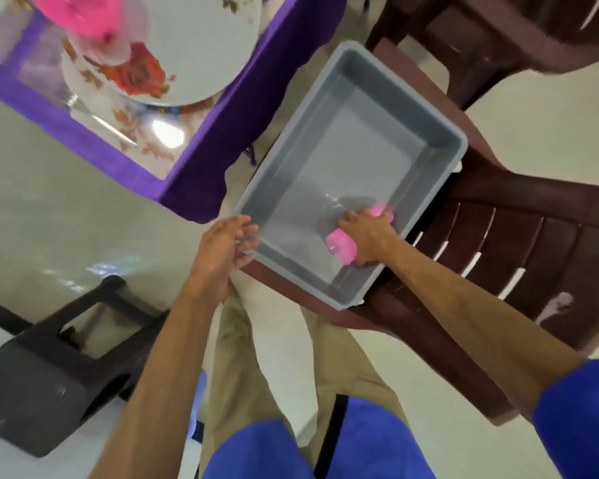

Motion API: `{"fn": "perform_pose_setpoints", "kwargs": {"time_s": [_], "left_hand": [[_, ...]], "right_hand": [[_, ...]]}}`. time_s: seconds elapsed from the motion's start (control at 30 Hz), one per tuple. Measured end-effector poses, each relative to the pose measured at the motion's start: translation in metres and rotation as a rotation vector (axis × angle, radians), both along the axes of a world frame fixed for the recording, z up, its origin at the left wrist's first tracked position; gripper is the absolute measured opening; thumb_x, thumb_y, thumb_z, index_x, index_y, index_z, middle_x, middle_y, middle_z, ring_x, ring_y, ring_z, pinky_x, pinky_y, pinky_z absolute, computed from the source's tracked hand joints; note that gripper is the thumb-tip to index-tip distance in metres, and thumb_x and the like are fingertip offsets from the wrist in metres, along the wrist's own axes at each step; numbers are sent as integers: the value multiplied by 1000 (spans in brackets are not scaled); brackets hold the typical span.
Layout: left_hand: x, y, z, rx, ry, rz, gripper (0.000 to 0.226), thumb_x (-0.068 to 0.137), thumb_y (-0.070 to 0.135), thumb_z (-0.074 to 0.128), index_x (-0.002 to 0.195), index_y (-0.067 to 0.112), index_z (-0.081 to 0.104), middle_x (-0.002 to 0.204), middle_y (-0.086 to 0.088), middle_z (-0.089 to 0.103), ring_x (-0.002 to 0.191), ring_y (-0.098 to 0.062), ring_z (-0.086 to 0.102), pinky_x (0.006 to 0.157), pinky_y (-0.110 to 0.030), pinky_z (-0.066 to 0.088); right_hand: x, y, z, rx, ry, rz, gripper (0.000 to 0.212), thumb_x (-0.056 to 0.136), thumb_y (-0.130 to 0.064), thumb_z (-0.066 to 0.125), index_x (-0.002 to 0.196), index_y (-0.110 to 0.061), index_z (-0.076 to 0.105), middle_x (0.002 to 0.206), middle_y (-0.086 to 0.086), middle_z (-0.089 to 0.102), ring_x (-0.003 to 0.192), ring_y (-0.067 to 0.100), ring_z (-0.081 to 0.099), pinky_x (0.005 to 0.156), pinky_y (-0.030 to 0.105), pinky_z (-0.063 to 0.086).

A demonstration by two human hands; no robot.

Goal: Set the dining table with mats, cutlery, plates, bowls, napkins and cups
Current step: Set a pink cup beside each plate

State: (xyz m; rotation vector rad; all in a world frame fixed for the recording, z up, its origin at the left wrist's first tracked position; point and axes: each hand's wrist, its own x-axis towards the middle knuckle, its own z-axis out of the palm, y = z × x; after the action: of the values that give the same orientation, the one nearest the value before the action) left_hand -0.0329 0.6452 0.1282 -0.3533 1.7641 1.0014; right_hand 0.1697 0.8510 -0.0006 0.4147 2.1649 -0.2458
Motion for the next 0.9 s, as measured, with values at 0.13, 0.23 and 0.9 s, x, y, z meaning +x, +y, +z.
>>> {"fn": "perform_pose_setpoints", "kwargs": {"time_s": [0.13,0.23,0.9], "left_hand": [[2,-22,30,17,18,83,27,106,28,56,125,15,68,118,-5,76,108,-25,74,98,-41,56],[6,-28,60,75,50,42,23,105,30,60,123,18,68,120,-5,76,106,-24,74,98,-43,56],[-156,-138,198,378,704,-487,84,62,33,99,128,50,51,108,22,69,96,9,65,70,-9,51]], "right_hand": [[-7,10,54,-382,429,-934,87,60,-35,96,135,-29,53,124,-2,63,116,24,62,91,35,52],[-12,2,123,-618,690,-1362,78,66,-27,95,131,-39,54,124,-6,68,117,18,66,85,49,63],[-237,-232,357,-709,1123,-1220,81,65,-53,95,134,-40,56,129,-10,66,112,16,68,89,45,61]]}}
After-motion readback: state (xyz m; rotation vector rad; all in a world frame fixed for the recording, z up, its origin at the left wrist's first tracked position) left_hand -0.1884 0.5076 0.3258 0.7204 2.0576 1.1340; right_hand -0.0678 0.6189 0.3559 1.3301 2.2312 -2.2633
